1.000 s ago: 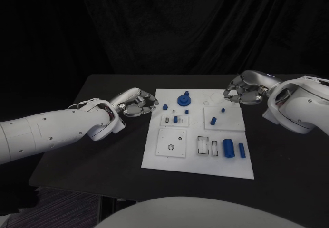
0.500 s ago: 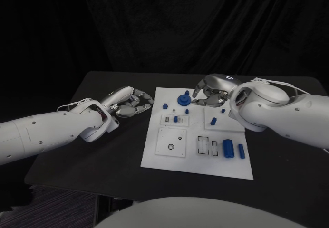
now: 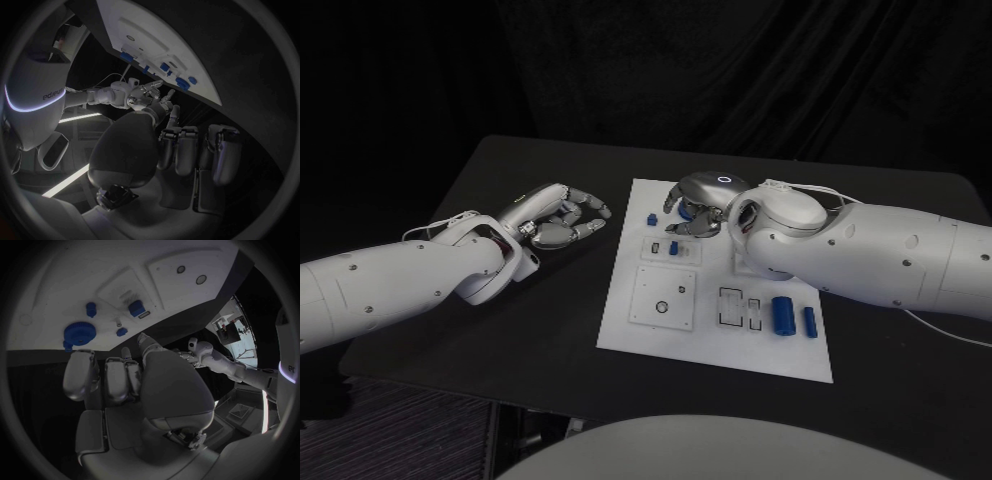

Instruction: Assemble the parts on the task board

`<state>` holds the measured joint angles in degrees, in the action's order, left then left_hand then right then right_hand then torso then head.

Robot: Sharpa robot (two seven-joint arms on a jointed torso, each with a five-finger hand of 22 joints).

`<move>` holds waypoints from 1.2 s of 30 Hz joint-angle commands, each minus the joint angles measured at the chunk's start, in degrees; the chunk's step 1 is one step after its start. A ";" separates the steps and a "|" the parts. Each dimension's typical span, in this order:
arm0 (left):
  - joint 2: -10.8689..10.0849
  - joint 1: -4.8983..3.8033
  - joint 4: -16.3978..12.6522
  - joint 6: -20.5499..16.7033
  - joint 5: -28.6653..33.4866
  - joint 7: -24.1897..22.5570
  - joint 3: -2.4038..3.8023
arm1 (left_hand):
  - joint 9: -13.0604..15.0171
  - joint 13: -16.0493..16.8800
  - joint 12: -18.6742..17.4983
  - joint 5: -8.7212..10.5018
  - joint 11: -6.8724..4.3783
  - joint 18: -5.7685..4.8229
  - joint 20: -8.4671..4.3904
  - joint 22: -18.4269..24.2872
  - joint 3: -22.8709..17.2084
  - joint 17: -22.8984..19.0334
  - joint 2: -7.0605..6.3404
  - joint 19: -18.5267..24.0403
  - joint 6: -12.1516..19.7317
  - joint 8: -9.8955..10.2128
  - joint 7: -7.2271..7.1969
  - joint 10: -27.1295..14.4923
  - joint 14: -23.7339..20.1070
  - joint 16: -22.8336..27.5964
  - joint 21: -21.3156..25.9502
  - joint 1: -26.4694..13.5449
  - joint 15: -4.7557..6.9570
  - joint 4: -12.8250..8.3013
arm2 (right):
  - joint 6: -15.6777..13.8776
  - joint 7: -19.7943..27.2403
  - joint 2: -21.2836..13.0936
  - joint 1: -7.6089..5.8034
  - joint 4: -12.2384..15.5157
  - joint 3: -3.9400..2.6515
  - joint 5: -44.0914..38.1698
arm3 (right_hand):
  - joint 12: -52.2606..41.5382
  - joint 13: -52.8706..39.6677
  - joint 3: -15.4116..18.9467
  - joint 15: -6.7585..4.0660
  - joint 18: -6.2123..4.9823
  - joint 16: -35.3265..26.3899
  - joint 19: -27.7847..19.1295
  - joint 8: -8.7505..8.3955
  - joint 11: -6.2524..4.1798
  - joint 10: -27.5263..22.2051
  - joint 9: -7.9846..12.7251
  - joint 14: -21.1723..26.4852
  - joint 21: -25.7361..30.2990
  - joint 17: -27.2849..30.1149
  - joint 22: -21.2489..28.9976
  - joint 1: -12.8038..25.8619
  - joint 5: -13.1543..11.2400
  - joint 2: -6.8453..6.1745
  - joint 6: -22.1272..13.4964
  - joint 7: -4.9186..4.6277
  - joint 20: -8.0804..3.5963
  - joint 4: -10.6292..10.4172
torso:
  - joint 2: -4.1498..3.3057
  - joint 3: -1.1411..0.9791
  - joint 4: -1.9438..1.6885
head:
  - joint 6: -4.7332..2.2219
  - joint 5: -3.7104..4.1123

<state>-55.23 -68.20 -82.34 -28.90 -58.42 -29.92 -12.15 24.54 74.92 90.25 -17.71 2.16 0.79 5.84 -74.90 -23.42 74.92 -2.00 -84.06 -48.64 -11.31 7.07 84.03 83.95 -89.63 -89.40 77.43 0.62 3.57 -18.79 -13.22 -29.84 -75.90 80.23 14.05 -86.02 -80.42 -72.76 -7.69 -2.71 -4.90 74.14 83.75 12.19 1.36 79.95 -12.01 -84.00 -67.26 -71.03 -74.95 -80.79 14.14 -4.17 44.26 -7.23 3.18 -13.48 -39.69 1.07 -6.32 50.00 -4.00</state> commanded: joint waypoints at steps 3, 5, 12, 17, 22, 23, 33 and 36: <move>0.35 -0.08 0.03 -0.40 -0.06 0.43 0.05 | -0.08 15.08 -0.25 -0.36 -0.03 -0.64 -0.30 -14.91 -0.09 15.08 -0.04 -5.55 0.22 -0.28 0.24 5.97 6.05 -0.37 -0.16 0.55 0.18 0.36 | -1.08 -1.16 1.95 0.89 -2.36 -0.15 -3.85 | -0.19 -0.11 -0.25 0.08 0.81 0.38 0.87 -0.85 0.24 -0.07 0.26 -2.57 -0.65 -0.06 -9.71 -0.98 2.82 0.10 -2.52 -0.20 0.27 1.00 | 0.02 0.93 -1.37 | 0.00 0.61; 0.46 -0.07 0.08 -0.35 -0.06 0.47 0.05 | -0.11 15.08 -0.25 -0.49 -0.01 -0.63 -0.29 -14.90 -0.12 15.08 -0.09 -5.51 0.26 -0.29 0.26 5.97 6.05 -0.37 -0.12 0.59 0.16 0.45 | -1.39 -1.07 2.54 1.04 -3.06 -0.18 -4.00 | -0.26 -0.26 -0.44 0.02 0.82 0.52 0.85 -0.82 0.16 -0.05 0.31 -2.59 -0.82 -0.20 -9.72 -1.03 4.64 0.24 -3.10 -0.22 0.20 1.22 | 0.02 0.93 -1.37 | 0.00 0.64; 0.97 -0.04 0.44 -0.06 -0.06 0.59 0.05 | -0.12 15.08 -0.25 -0.57 0.01 -0.62 -0.29 -14.88 -0.14 15.08 -0.11 -5.47 0.29 -0.31 0.28 5.97 6.05 -0.37 -0.07 0.61 0.15 0.51 | -2.63 -0.82 4.06 1.28 -5.36 -0.33 -4.24 | -0.56 -0.85 -0.79 -0.05 0.90 0.92 0.88 -0.86 0.07 0.20 0.48 -2.67 -1.44 -0.61 -9.83 -0.90 7.04 0.25 -4.49 -0.30 0.13 1.59 | 0.15 1.15 -1.59 | 0.00 1.01; 1.31 -0.02 0.75 0.28 -0.06 0.83 0.05 | -0.15 15.08 -0.25 -0.70 0.03 -0.63 -0.27 -14.89 -0.19 15.08 -0.12 -5.51 0.33 -0.33 0.31 5.97 6.05 -0.37 -0.11 0.67 0.13 0.59 | -3.34 -0.54 4.77 1.32 -6.77 -0.40 -4.28 | -0.54 -0.83 -0.98 -0.04 0.90 0.86 0.83 -0.88 0.10 0.12 0.55 -2.63 -1.48 -0.53 -9.82 -0.65 7.68 0.47 -5.09 -0.35 0.13 1.54 | 0.22 1.26 -1.57 | 0.00 0.96; 1.56 -0.01 0.98 0.69 -0.06 1.16 0.05 | -0.19 15.08 -0.25 -0.86 0.06 -0.62 -0.26 -14.88 -0.26 15.08 -0.15 -5.48 0.42 -0.33 0.34 5.97 6.05 -0.37 -0.08 0.75 0.11 0.68 | -2.39 -0.62 5.64 1.34 -8.20 -0.44 -4.30 | -0.54 -0.85 -1.04 -0.03 0.89 0.81 0.80 -0.84 0.11 0.11 0.54 -2.60 -1.42 -0.47 -9.80 -0.54 7.75 0.60 -5.13 -0.36 0.13 1.47 | 0.23 1.29 -1.57 | 0.00 0.91; 1.61 -0.01 1.01 0.74 -0.06 1.21 0.05 | -0.19 15.08 -0.25 -0.86 0.06 -0.62 -0.26 -14.88 -0.26 15.08 -0.15 -5.48 0.42 -0.33 0.34 5.97 6.05 -0.37 -0.08 0.75 0.11 0.68 | -2.16 -0.66 5.83 1.36 -8.48 -0.45 -4.30 | -0.53 -0.83 -1.04 -0.01 0.89 0.77 0.79 -0.80 0.15 0.09 0.53 -2.59 -1.41 -0.42 -9.79 -0.48 7.66 0.62 -5.12 -0.36 0.14 1.45 | 0.25 1.32 -1.59 | 0.00 0.88; 2.23 -0.01 1.45 1.23 -0.06 1.46 0.05 | -0.19 15.08 -0.25 -0.86 0.06 -0.62 -0.26 -14.88 -0.26 15.08 -0.15 -5.48 0.42 -0.33 0.34 5.97 6.05 -0.37 -0.08 0.75 0.11 0.68 | -0.28 -1.41 7.34 2.32 -10.84 -0.54 -4.30 | -0.98 -1.46 -0.17 0.52 0.89 0.90 0.56 1.19 0.79 0.31 -0.12 -2.48 -1.66 -0.47 -9.76 1.56 0.10 0.71 -4.48 -0.42 0.55 1.27 | 0.36 1.48 -1.55 | 0.00 0.69; 2.46 -0.01 1.66 1.40 -0.06 1.51 0.05 | -0.22 15.08 -0.25 -0.94 0.07 -0.60 -0.24 -14.85 -0.29 15.08 -0.18 -5.43 0.51 -0.32 0.37 5.97 6.05 -0.37 -0.03 0.79 0.10 0.74 | 0.06 -1.48 7.65 2.71 -11.49 -0.58 -4.30 | -1.21 -1.78 0.77 0.75 0.90 0.93 0.50 2.45 1.06 0.46 -0.67 -2.45 -1.75 -0.47 -9.76 2.94 -3.03 0.62 -3.93 -0.40 0.76 0.84 | 0.37 1.50 -1.57 | 0.00 0.67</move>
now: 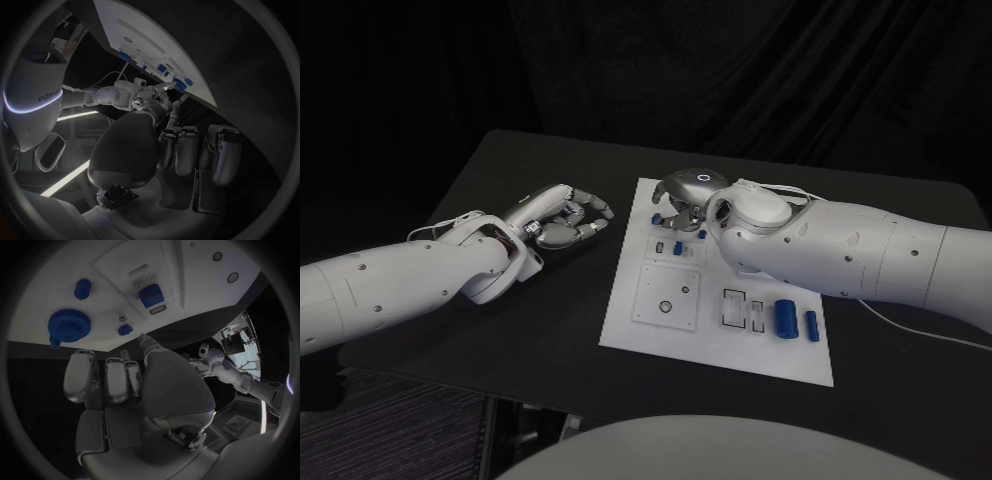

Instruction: Assemble the parts on the task board

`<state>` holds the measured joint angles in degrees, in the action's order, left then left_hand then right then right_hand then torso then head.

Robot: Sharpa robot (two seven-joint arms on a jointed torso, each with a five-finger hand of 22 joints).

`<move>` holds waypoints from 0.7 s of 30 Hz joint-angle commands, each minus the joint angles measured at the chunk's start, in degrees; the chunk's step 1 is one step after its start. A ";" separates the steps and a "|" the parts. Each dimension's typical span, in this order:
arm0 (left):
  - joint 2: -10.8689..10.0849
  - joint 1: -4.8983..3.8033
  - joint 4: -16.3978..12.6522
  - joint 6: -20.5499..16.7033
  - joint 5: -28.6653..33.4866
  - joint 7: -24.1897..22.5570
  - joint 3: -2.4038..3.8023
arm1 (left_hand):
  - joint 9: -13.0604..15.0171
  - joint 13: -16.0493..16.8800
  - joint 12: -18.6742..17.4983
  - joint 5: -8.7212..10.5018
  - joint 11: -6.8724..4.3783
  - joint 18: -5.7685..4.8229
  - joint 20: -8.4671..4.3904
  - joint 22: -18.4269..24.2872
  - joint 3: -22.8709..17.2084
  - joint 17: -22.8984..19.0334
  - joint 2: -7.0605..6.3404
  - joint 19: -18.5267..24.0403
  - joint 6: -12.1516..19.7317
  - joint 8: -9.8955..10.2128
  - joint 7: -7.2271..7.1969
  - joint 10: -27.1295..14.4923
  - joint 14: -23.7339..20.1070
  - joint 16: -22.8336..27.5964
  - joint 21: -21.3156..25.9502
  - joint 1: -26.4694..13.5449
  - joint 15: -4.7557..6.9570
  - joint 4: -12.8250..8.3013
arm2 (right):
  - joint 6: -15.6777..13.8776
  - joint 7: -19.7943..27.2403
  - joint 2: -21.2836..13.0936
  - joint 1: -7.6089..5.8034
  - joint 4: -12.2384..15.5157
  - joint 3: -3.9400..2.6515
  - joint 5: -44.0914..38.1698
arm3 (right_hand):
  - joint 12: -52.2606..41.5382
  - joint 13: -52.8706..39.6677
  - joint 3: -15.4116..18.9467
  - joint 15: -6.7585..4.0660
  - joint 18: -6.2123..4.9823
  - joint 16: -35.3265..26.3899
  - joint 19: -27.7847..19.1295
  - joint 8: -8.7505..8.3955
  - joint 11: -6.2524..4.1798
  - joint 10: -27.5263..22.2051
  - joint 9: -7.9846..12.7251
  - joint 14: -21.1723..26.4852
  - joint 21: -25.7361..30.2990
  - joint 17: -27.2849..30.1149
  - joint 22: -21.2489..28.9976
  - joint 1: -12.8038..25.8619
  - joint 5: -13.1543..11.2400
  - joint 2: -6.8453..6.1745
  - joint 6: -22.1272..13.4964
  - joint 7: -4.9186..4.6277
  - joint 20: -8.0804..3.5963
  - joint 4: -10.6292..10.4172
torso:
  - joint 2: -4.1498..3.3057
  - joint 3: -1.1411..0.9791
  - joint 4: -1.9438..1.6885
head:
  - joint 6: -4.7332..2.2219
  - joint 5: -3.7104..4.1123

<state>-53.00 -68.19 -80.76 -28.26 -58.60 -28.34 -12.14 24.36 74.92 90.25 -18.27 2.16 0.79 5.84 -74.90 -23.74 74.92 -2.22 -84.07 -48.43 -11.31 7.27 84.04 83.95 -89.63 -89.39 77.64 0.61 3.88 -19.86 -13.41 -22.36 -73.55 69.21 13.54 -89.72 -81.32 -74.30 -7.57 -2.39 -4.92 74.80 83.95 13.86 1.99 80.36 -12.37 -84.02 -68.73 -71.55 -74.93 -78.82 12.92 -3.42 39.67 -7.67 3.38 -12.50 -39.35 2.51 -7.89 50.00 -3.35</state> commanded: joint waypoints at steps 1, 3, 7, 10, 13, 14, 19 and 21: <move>0.31 -0.02 0.17 0.85 0.12 -0.05 0.04 | -0.05 15.08 -0.25 -0.37 0.07 -0.60 -0.25 -14.85 0.03 15.08 0.05 -5.43 0.30 -0.33 0.16 5.96 6.05 -0.37 -0.03 0.57 0.10 0.43 | 1.28 -1.31 0.32 0.54 -0.78 -0.09 -0.61 | -0.33 -0.23 0.79 0.47 0.90 0.28 0.28 1.00 0.48 0.04 -0.41 -2.42 -0.25 0.03 -9.76 1.15 -2.18 -0.12 0.67 0.04 0.59 -0.17 | 0.04 0.08 -0.01 | 0.00 0.03; 0.47 -0.01 0.34 1.00 0.12 -0.04 0.04 | -0.05 15.08 -0.25 -0.37 0.07 -0.60 -0.25 -14.85 0.03 15.08 0.05 -5.43 0.30 -0.33 0.16 5.96 6.05 -0.37 -0.03 0.57 0.10 0.43 | 1.57 -1.29 0.66 0.89 -1.46 -0.12 -0.61 | -0.36 -0.27 1.12 0.53 0.90 0.27 0.24 1.39 0.56 0.04 -0.58 -2.40 -0.28 0.07 -9.76 1.57 -3.01 -0.11 0.47 0.00 0.67 -0.27 | 0.06 0.12 0.00 | 0.00 0.04; 0.68 0.00 0.53 1.21 0.12 -0.01 0.04 | -0.05 15.08 -0.25 -0.37 0.07 -0.60 -0.25 -14.85 0.03 15.08 0.05 -5.43 0.30 -0.33 0.16 5.96 6.05 -0.37 -0.03 0.57 0.10 0.43 | 1.96 -1.23 1.18 1.35 -2.49 -0.17 -0.61 | -0.40 -0.33 1.29 0.56 0.89 0.25 0.21 1.52 0.59 0.06 -0.64 -2.38 -0.23 0.11 -9.74 1.76 -3.28 -0.11 0.25 -0.03 0.70 -0.30 | 0.09 0.18 0.00 | 0.00 -0.05; 0.86 0.01 0.66 1.33 0.12 -0.02 0.04 | -0.07 15.08 -0.25 -0.41 0.09 -0.60 -0.24 -14.84 0.03 15.08 0.04 -5.41 0.35 -0.32 0.19 5.96 6.05 -0.37 -0.01 0.57 0.09 0.50 | 2.02 -1.13 1.61 1.68 -3.35 -0.22 -0.61 | -0.38 -0.30 1.51 0.61 0.87 0.18 0.15 1.52 0.65 0.00 -0.65 -2.33 -0.16 0.20 -9.71 2.05 -3.41 -0.08 -0.41 -0.12 0.76 -0.36 | 0.11 0.25 -0.10 | 0.00 -0.09; 0.96 0.02 0.74 1.42 0.12 -0.01 0.04 | -0.07 15.08 -0.25 -0.41 0.09 -0.60 -0.24 -14.84 0.03 15.08 0.04 -5.41 0.35 -0.32 0.19 5.96 6.05 -0.37 -0.01 0.57 0.09 0.50 | 2.20 -1.09 1.90 1.87 -3.87 -0.28 -0.61 | -0.33 -0.21 1.55 0.63 0.84 0.11 0.08 1.52 0.65 -0.12 -0.65 -2.27 -0.07 0.30 -9.68 1.96 -3.15 0.03 -1.16 -0.18 0.80 -0.18 | 0.13 0.27 -0.06 | 0.00 -0.37; 0.99 0.02 0.77 1.46 0.12 0.00 0.04 | -0.07 15.08 -0.25 -0.41 0.09 -0.60 -0.24 -14.84 0.03 15.08 0.04 -5.41 0.35 -0.32 0.19 5.96 6.05 -0.37 -0.01 0.57 0.09 0.50 | 2.24 -1.07 2.02 1.95 -4.08 -0.30 -0.61 | -0.32 -0.20 1.55 0.64 0.84 0.16 0.08 1.56 0.65 -0.13 -0.67 -2.28 -0.10 0.24 -9.69 1.94 -3.06 0.06 -1.24 -0.19 0.81 -0.14 | 0.16 0.28 -0.05 | 0.00 -0.42; 1.19 0.03 0.98 1.63 0.12 0.02 0.04 | -0.08 15.08 -0.25 -0.44 0.11 -0.57 -0.23 -14.81 0.02 15.08 0.03 -5.34 0.38 -0.33 0.21 5.96 6.05 -0.37 0.07 0.56 0.08 0.57 | 2.22 -0.94 2.44 2.17 -4.74 -0.40 -0.61 | -0.10 0.07 1.24 0.65 0.75 -0.09 -0.15 2.19 0.63 -0.50 -0.92 -2.09 0.27 0.56 -9.58 1.03 -0.20 0.48 -2.16 -0.26 0.87 0.82 | 0.20 0.35 -0.05 | 0.00 -0.48; 1.30 0.04 1.12 1.75 0.12 0.05 0.04 | -0.08 15.08 -0.25 -0.44 0.11 -0.57 -0.23 -14.81 0.02 15.08 0.03 -5.34 0.38 -0.33 0.21 5.96 6.05 -0.37 0.07 0.56 0.08 0.57 | 2.45 -0.94 2.59 2.24 -5.00 -0.43 -0.61 | 0.19 0.46 0.86 0.62 0.65 -0.36 -0.38 2.42 0.57 -0.91 -0.99 -1.91 0.74 0.89 -9.45 0.39 1.68 0.78 -2.84 -0.31 0.87 1.44 | 0.21 0.36 -0.05 | 0.00 -0.52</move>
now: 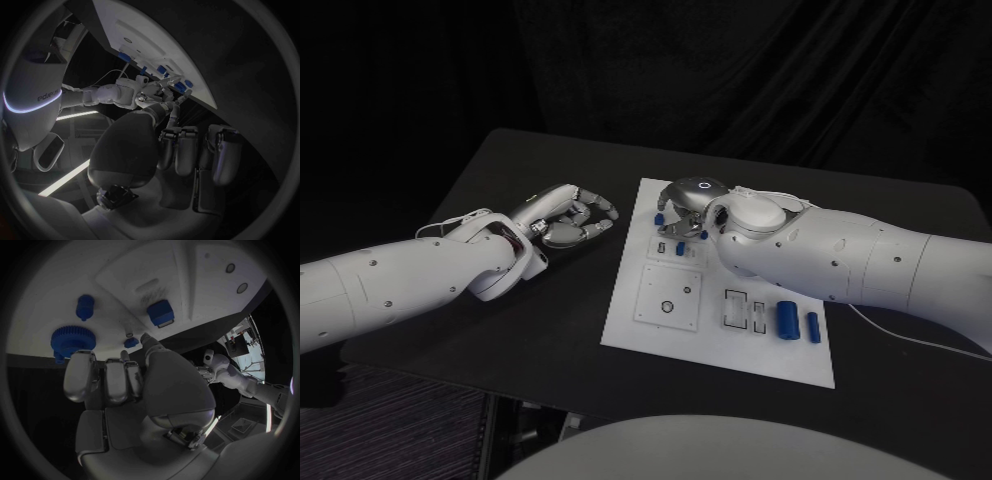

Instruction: Assemble the parts on the task board

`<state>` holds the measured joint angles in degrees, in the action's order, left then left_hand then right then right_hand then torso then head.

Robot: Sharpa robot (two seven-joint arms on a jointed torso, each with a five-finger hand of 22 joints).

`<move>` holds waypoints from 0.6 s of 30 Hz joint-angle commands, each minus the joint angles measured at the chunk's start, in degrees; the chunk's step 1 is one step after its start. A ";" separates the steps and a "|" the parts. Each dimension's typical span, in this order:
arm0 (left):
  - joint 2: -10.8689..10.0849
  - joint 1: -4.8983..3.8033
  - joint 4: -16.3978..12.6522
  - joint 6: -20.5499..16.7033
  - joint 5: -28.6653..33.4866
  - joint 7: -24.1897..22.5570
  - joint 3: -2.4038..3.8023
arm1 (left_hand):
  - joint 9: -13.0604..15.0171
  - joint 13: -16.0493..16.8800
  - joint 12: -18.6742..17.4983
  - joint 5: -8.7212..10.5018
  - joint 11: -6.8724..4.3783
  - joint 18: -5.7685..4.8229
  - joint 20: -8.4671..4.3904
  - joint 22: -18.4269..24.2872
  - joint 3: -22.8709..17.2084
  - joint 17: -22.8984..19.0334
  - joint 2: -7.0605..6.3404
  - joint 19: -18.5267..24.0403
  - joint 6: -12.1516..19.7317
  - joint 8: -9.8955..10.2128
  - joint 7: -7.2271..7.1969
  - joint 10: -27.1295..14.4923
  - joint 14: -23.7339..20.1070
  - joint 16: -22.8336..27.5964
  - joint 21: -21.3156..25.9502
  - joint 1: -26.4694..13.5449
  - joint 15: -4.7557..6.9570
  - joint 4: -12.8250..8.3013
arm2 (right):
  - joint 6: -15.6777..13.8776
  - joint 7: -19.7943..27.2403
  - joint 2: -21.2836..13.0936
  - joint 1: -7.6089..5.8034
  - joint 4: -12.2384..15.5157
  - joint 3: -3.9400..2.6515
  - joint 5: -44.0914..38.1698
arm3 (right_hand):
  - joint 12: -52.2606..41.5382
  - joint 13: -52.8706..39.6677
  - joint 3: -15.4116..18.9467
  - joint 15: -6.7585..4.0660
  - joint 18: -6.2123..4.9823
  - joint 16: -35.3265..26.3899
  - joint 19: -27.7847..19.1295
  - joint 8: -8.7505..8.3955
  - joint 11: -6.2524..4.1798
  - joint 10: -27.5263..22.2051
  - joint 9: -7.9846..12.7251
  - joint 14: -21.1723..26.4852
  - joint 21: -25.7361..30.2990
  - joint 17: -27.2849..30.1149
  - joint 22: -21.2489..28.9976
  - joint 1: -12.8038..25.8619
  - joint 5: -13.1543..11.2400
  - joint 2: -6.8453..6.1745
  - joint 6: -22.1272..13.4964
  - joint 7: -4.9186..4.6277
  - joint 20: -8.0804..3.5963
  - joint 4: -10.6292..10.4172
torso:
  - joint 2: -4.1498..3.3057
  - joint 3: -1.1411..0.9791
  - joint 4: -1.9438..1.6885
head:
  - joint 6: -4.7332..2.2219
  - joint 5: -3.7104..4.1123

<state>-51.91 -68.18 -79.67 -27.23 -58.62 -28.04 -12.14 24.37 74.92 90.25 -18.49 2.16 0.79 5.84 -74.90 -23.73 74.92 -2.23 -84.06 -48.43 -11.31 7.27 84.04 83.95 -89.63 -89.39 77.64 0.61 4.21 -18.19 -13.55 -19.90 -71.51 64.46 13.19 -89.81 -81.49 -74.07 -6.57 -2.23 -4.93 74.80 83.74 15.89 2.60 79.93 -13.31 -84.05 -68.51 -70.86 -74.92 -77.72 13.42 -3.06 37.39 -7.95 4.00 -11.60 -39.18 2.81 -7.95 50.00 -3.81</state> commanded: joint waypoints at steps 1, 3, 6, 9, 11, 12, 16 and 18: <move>0.27 0.03 0.11 0.80 0.14 -0.23 0.04 | -0.09 15.08 -0.25 -0.22 0.11 -0.58 -0.23 -14.81 0.01 15.08 0.03 -5.34 0.38 -0.33 0.21 5.96 6.05 -0.37 0.07 0.56 0.08 0.25 | 0.94 -0.79 0.21 0.23 -0.39 -0.10 -0.52 | 0.50 0.41 -0.35 0.43 0.60 -0.52 -0.31 0.41 -0.08 -0.70 -0.03 -1.77 0.81 0.40 -9.38 -0.99 2.26 0.54 -1.18 -0.10 0.26 0.86 | 0.05 0.09 0.01 | 0.00 -0.05; 0.38 0.04 0.26 0.95 0.14 -0.18 0.04 | -0.09 15.08 -0.25 -0.23 0.12 -0.56 -0.23 -14.79 0.01 15.08 0.03 -5.31 0.39 -0.34 0.22 5.96 6.05 -0.37 0.11 0.56 0.07 0.27 | 1.25 -0.72 0.34 0.28 -0.63 -0.13 -0.52 | 0.71 0.63 -0.89 0.38 0.54 -0.68 -0.47 0.43 -0.18 -0.99 0.04 -1.63 1.05 0.60 -9.31 -1.52 4.63 0.86 -2.05 -0.17 0.21 1.36 | 0.06 0.12 0.03 | 0.00 -0.13; 0.53 0.07 0.48 1.22 0.14 -0.06 0.04 | -0.07 15.08 -0.25 -0.32 0.25 -0.55 -0.19 -14.77 -0.03 15.08 0.06 -5.26 0.19 -0.51 0.28 5.96 6.05 -0.37 0.16 0.60 0.01 0.42 | 1.77 -0.64 0.52 0.33 -0.95 -0.19 -0.52 | 0.83 0.76 -1.22 0.37 0.51 -0.78 -0.58 0.59 -0.20 -1.18 0.06 -1.54 1.22 0.72 -9.26 -1.53 5.89 1.04 -2.53 -0.22 0.20 1.51 | 0.07 0.14 0.03 | 0.00 -0.22; 0.62 0.08 0.57 1.39 0.14 0.08 0.04 | -0.06 15.08 -0.25 -0.37 0.34 -0.57 -0.15 -14.79 -0.05 15.08 0.02 -5.31 0.04 -0.65 0.32 5.96 6.05 -0.37 0.10 0.65 -0.05 0.50 | 2.42 -0.73 0.69 0.37 -1.18 -0.23 -0.52 | 0.87 0.81 -1.29 0.37 0.49 -0.78 -0.63 0.66 -0.19 -1.23 0.06 -1.51 1.30 0.74 -9.24 -1.36 6.07 1.19 -2.59 -0.23 0.20 1.42 | 0.08 0.19 0.04 | 0.00 -0.27; 0.67 0.09 0.62 1.49 0.14 0.17 0.04 | -0.06 15.08 -0.25 -0.39 0.37 -0.56 -0.14 -14.79 -0.06 15.08 0.02 -5.30 -0.02 -0.70 0.33 5.96 6.05 -0.37 0.12 0.67 -0.08 0.52 | 2.77 -0.72 0.85 0.40 -1.45 -0.26 -0.52 | 0.81 0.72 -1.34 0.39 0.52 -0.77 -0.60 0.77 -0.14 -1.18 0.03 -1.51 1.17 0.72 -9.27 -1.23 6.14 1.29 -2.53 -0.22 0.21 1.35 | 0.10 0.23 0.02 | 0.00 -0.31; 0.69 0.09 0.64 1.54 0.14 0.22 0.04 | -0.06 15.08 -0.25 -0.39 0.37 -0.56 -0.14 -14.79 -0.06 15.08 0.02 -5.30 -0.02 -0.70 0.33 5.96 6.05 -0.37 0.12 0.67 -0.08 0.52 | 2.90 -0.68 0.94 0.41 -1.61 -0.28 -0.52 | 0.84 0.76 -1.40 0.42 0.52 -0.76 -0.62 0.94 -0.11 -1.22 -0.01 -1.50 1.19 0.73 -9.27 -1.10 6.22 1.42 -2.38 -0.21 0.22 1.27 | 0.10 0.23 0.02 | 0.00 -0.38; 0.83 0.10 0.69 1.77 0.14 0.43 0.04 | -0.06 15.08 -0.25 -0.45 0.48 -0.55 -0.08 -14.77 -0.10 15.08 -0.01 -5.26 -0.18 -0.83 0.35 5.96 6.05 -0.37 0.15 0.77 -0.16 0.57 | 3.57 -0.48 1.29 0.48 -2.41 -0.33 -0.52 | 0.81 0.69 -1.76 0.56 0.53 -0.74 -0.67 1.64 0.08 -1.24 -0.19 -1.46 1.20 0.73 -9.26 -0.82 7.12 1.79 -1.56 -0.22 0.31 1.20 | 0.13 0.30 0.00 | 0.00 -0.42; 0.90 0.10 0.74 1.88 0.14 0.52 0.04 | -0.05 15.08 -0.25 -0.47 0.52 -0.56 -0.06 -14.78 -0.11 15.08 -0.02 -5.28 -0.24 -0.89 0.36 5.96 6.05 -0.37 0.13 0.81 -0.19 0.59 | 3.97 -0.34 1.45 0.55 -2.82 -0.35 -0.52 | 0.80 0.68 -2.01 0.64 0.56 -0.72 -0.66 2.30 0.16 -1.28 -0.37 -1.43 1.06 0.73 -9.30 -0.61 7.74 1.98 -0.58 -0.19 0.38 1.18 | 0.13 0.30 0.01 | 0.00 -0.48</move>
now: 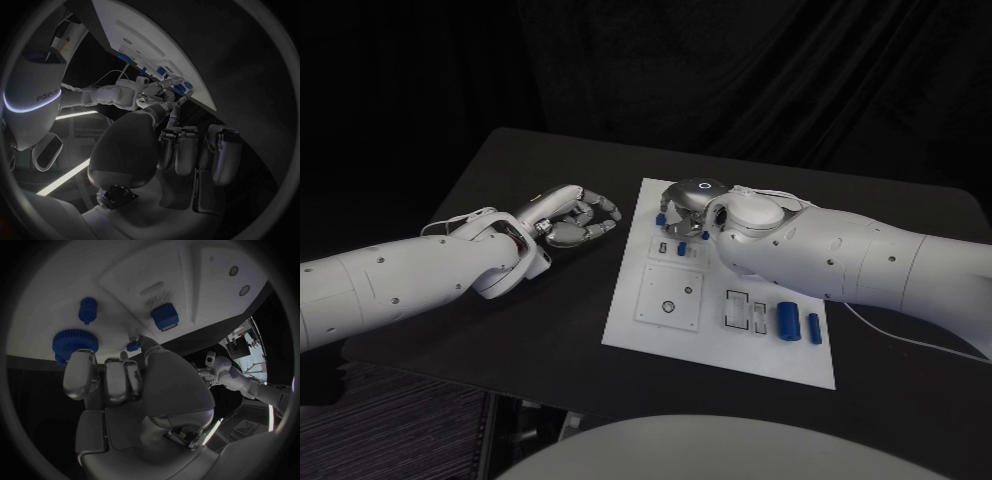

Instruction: Assemble the parts on the task board

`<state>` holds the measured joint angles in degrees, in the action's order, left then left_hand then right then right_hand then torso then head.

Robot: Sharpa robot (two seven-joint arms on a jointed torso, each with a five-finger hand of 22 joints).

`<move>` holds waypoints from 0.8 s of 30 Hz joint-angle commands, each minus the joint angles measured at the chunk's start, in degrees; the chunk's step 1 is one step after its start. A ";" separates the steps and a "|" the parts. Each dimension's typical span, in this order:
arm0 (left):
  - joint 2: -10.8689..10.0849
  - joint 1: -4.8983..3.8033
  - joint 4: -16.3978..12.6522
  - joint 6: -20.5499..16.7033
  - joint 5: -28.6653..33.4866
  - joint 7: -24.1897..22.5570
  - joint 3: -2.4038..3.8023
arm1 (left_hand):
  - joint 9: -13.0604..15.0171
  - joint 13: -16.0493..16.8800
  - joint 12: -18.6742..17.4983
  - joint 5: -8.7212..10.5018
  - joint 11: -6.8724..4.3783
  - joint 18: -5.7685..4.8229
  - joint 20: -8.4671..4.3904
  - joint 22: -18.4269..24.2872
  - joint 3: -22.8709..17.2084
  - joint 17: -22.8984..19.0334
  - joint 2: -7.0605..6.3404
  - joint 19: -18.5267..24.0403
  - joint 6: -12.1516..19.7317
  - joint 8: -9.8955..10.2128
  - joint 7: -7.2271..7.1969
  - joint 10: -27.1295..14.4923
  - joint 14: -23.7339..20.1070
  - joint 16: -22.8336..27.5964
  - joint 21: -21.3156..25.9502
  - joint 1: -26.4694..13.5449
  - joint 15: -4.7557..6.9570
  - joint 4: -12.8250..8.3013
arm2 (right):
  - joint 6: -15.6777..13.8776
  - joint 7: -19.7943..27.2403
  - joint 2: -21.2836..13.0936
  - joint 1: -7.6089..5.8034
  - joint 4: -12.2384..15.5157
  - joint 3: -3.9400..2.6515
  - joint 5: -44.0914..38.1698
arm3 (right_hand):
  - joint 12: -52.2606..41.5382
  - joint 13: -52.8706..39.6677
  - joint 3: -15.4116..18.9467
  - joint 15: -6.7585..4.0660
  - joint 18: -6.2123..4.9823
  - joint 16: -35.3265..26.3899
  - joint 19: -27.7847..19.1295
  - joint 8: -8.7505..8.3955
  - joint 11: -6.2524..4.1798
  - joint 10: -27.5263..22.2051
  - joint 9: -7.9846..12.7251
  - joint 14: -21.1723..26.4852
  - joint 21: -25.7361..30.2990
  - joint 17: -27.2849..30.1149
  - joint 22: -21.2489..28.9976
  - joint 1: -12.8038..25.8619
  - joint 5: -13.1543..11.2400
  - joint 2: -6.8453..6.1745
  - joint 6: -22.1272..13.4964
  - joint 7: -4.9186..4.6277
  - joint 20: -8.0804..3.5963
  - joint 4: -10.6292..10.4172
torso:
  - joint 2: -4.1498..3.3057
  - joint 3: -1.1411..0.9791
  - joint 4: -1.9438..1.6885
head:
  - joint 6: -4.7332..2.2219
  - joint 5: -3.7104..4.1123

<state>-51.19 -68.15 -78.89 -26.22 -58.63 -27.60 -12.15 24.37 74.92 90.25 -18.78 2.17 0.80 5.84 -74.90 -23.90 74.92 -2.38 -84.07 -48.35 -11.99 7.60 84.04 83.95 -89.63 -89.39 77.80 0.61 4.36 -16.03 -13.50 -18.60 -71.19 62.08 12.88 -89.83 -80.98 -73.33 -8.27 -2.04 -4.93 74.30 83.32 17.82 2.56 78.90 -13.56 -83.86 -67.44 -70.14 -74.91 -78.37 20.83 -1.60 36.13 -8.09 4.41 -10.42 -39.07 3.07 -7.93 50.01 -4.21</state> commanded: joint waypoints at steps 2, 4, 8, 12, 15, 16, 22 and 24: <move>0.26 0.07 0.00 0.96 0.15 0.16 0.04 | -0.06 15.08 -0.25 -0.23 0.57 -0.55 -0.03 -14.78 0.02 15.08 0.13 -5.27 -0.40 -0.28 0.04 5.96 6.05 -0.37 0.15 0.71 -0.23 0.45 | 2.11 -0.25 0.28 0.34 -0.79 -0.07 -0.50 | 0.31 -0.02 -0.37 0.50 0.55 -0.22 -0.29 0.68 0.26 -0.30 -0.19 -1.60 0.05 0.03 -9.29 0.26 0.24 0.56 1.14 -0.04 0.01 -0.07 | 0.02 0.06 -0.02 | -0.01 -0.13; 0.34 0.08 0.06 1.05 0.15 0.22 0.04 | -0.06 15.08 -0.25 -0.23 0.57 -0.55 -0.03 -14.78 0.02 15.08 0.13 -5.27 -0.40 -0.28 0.04 5.96 6.05 -0.37 0.15 0.71 -0.23 0.45 | 2.30 -0.04 0.39 0.47 -1.05 -0.09 -0.50 | 0.31 0.01 -0.32 0.58 0.55 -0.17 -0.33 0.90 0.33 -0.34 -0.21 -1.58 0.04 -0.01 -9.29 0.68 -0.93 0.52 1.47 -0.05 0.09 -0.20 | 0.04 0.09 -0.05 | -0.01 -0.15; 0.47 0.10 0.20 1.22 0.15 0.31 0.04 | -0.06 15.08 -0.25 -0.27 0.61 -0.54 0.00 -14.76 -0.01 15.08 0.11 -5.24 -0.46 -0.34 0.06 5.96 6.05 -0.37 0.18 0.79 -0.27 0.45 | 2.15 0.48 0.61 0.72 -1.37 -0.13 -0.50 | 0.18 -0.15 -0.33 0.61 0.53 -0.14 -0.38 1.10 0.35 -0.24 -0.19 -1.54 0.05 0.00 -9.28 1.08 -2.50 0.60 1.72 -0.03 0.16 -0.28 | 0.06 0.10 -0.05 | -0.01 -0.20; 0.58 0.13 0.35 1.38 0.15 0.46 0.04 | -0.06 15.08 -0.25 -0.31 0.65 -0.53 0.02 -14.74 -0.05 15.08 0.12 -5.19 -0.50 -0.38 0.07 5.96 6.05 -0.37 0.23 0.85 -0.30 0.44 | 1.56 1.35 0.91 0.94 -1.59 -0.16 0.30 | 0.14 -0.21 -0.63 0.57 0.54 -0.11 -0.37 1.43 0.23 -0.23 -0.27 -1.52 -0.06 -0.01 -9.30 0.87 -2.58 0.89 2.25 0.04 0.16 -0.06 | 0.08 0.13 -0.01 | -0.01 -0.44; 0.58 0.14 0.38 1.49 0.15 0.58 0.04 | -0.06 15.08 -0.25 -0.31 0.65 -0.53 0.02 -14.74 -0.05 15.08 0.12 -5.19 -0.50 -0.38 0.07 5.96 6.05 -0.37 0.23 0.85 -0.30 0.44 | 1.49 1.71 1.04 1.01 -1.63 -0.17 0.68 | 0.13 -0.22 -0.85 0.52 0.53 -0.11 -0.40 1.70 0.18 -0.26 -0.33 -1.50 -0.03 0.01 -9.30 0.68 -2.36 1.01 2.72 0.10 0.14 0.14 | 0.09 0.14 0.03 | -0.01 -0.66; 0.58 0.15 0.38 1.54 0.15 0.63 0.04 | -0.06 15.08 -0.25 -0.31 0.65 -0.53 0.02 -14.74 -0.05 15.08 0.12 -5.19 -0.50 -0.38 0.07 5.96 6.05 -0.37 0.23 0.85 -0.30 0.44 | 1.50 1.82 1.07 1.02 -1.64 -0.18 0.76 | 0.13 -0.22 -0.85 0.52 0.53 -0.11 -0.40 1.70 0.18 -0.26 -0.33 -1.50 -0.03 0.01 -9.30 0.68 -2.36 1.01 2.72 0.10 0.14 0.14 | 0.10 0.15 0.03 | -0.01 -0.71; 0.62 0.16 0.44 1.72 0.15 0.83 0.04 | -0.08 15.08 -0.25 -0.37 0.70 -0.51 0.06 -14.72 -0.09 15.08 0.09 -5.15 -0.54 -0.43 0.09 5.96 6.05 -0.37 0.27 0.95 -0.35 0.42 | 1.79 2.21 1.19 1.07 -1.72 -0.19 1.01 | 0.36 0.12 -0.86 0.31 0.46 -0.31 -0.56 1.30 -0.13 -0.61 -0.07 -1.32 0.19 0.27 -9.24 0.33 -2.93 0.21 1.86 0.14 0.03 0.85 | 0.13 0.18 0.06 | -0.01 -0.83; 0.67 0.16 0.49 1.83 0.15 0.89 0.04 | -0.08 15.08 -0.25 -0.37 0.70 -0.51 0.06 -14.72 -0.09 15.08 0.09 -5.15 -0.54 -0.43 0.09 5.96 6.05 -0.37 0.27 0.95 -0.35 0.42 | 2.04 2.31 1.21 1.08 -1.73 -0.19 1.04 | 0.38 0.15 -0.92 0.29 0.46 -0.32 -0.58 1.27 -0.17 -0.65 -0.04 -1.30 0.18 0.29 -9.24 0.20 -2.91 0.16 1.77 0.16 0.00 0.99 | 0.13 0.20 0.04 | -0.01 -0.78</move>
<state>-50.66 -68.10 -78.33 -25.02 -58.65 -26.66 -12.15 24.37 74.92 90.25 -18.78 2.57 0.80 5.84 -74.90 -24.05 74.92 -2.23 -84.07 -48.43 -12.20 7.68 84.03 83.95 -89.63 -89.39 78.10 0.61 4.51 -15.48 -11.92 -17.47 -70.60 60.41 12.50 -89.23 -80.98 -73.25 -9.26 -1.84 -4.93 74.30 83.05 19.42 2.57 78.49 -13.59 -84.06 -67.44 -69.91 -74.91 -78.00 18.14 -1.24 38.23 -7.95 4.54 -9.66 -38.95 3.24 -7.89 50.01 -5.02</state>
